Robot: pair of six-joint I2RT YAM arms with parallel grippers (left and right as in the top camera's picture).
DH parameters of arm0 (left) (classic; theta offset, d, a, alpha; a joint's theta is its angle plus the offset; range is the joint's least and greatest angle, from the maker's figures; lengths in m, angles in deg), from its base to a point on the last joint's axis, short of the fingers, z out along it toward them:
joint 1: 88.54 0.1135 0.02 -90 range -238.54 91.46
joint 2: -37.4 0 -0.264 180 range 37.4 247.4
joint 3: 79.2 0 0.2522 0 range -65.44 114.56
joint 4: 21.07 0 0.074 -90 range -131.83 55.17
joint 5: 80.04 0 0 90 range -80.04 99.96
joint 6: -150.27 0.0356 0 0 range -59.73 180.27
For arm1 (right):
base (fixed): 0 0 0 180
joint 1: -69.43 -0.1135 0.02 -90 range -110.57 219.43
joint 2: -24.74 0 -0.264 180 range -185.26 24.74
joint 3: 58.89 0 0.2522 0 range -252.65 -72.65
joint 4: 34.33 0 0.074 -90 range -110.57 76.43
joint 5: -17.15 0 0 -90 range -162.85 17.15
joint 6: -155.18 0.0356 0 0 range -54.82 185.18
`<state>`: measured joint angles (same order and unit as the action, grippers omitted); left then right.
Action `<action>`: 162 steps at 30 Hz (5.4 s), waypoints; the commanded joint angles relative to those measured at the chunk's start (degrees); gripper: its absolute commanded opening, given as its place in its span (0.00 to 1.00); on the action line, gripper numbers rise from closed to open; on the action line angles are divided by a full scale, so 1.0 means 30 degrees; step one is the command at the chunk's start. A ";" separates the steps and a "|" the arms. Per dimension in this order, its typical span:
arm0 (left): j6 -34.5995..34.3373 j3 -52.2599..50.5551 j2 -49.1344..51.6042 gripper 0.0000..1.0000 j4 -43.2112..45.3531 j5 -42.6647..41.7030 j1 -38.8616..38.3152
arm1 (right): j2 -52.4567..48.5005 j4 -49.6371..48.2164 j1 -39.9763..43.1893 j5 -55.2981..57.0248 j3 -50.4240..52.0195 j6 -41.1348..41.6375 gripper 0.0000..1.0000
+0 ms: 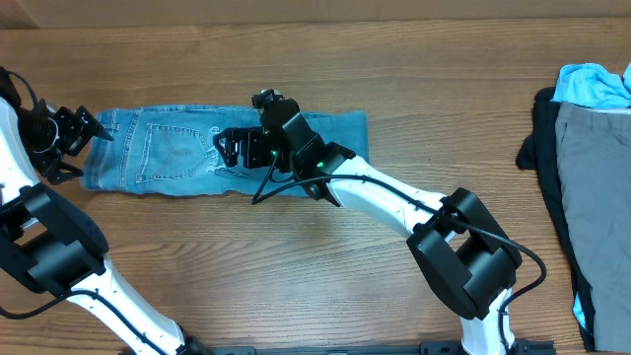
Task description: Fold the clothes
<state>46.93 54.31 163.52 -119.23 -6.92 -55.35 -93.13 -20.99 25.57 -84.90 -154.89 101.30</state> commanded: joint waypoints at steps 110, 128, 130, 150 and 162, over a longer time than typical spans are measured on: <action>-0.1479 -0.2222 0.1282 0.04 0.3169 0.0335 -1.0965 | 0.3490 1.8047 1.1752 0.1180 0.0291 -0.7198 0.45; -0.0117 0.3373 0.1246 0.04 0.0991 0.1880 -1.1009 | 0.3490 1.8083 1.1752 0.2011 0.0291 -0.7191 0.45; -0.0109 0.2951 0.1246 0.04 0.0998 0.2375 -1.1060 | 0.3490 1.8039 1.1752 0.2011 0.0291 -0.7191 0.45; -0.1260 0.1639 0.1282 0.41 -0.0197 0.3927 -1.1424 | 0.3490 1.5999 1.1752 -0.1005 0.0291 -0.7198 0.43; -0.0102 -0.3636 0.1297 0.04 0.3818 -0.1151 -1.1999 | 0.3453 1.1234 1.1723 -0.7890 0.0291 -0.8604 0.04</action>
<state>44.92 48.64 167.09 -109.27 -5.92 -90.67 -83.64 15.35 60.72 -97.91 -154.04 79.22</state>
